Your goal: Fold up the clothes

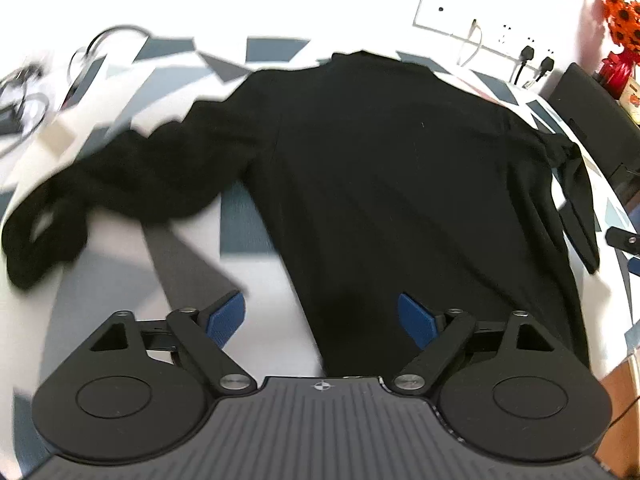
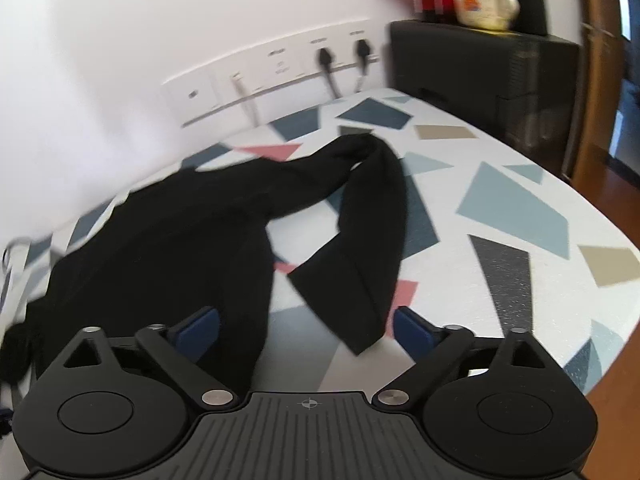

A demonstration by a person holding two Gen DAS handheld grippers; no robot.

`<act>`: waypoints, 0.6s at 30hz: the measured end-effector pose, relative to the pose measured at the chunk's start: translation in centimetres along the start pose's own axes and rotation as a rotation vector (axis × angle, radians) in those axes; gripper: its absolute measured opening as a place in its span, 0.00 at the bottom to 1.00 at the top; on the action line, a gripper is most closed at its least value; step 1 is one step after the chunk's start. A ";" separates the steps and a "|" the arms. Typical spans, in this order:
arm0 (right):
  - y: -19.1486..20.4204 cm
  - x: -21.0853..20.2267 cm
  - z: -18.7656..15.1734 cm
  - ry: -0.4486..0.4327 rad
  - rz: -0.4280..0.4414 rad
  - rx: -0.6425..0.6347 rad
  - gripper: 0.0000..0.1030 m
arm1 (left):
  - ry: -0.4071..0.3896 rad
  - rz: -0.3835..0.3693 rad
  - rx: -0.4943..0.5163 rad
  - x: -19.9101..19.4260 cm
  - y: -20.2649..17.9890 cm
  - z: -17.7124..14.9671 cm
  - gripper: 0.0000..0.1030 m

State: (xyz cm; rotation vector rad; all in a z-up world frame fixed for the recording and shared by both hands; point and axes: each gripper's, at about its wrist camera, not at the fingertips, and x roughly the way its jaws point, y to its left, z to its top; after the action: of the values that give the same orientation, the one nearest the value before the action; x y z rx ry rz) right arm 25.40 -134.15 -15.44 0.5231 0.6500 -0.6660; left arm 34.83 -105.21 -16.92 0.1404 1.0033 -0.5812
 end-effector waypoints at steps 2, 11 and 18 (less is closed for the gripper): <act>0.3 -0.5 -0.9 -0.002 -0.014 -0.069 0.99 | 0.007 -0.001 0.016 -0.4 -1.0 -1.3 0.98; 0.0 -1.4 -3.6 0.068 -0.039 -0.260 0.99 | 0.102 0.085 0.115 1.2 -4.0 -4.7 1.00; 0.7 -1.9 -4.8 0.072 0.022 -0.365 0.99 | 0.103 0.112 0.090 1.0 -5.1 -5.9 1.00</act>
State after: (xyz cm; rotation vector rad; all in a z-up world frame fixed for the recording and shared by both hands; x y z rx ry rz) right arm 22.98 -129.94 -17.23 0.2155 0.8121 -0.4944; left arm 28.13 -107.71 -20.16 0.3075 1.0622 -0.5210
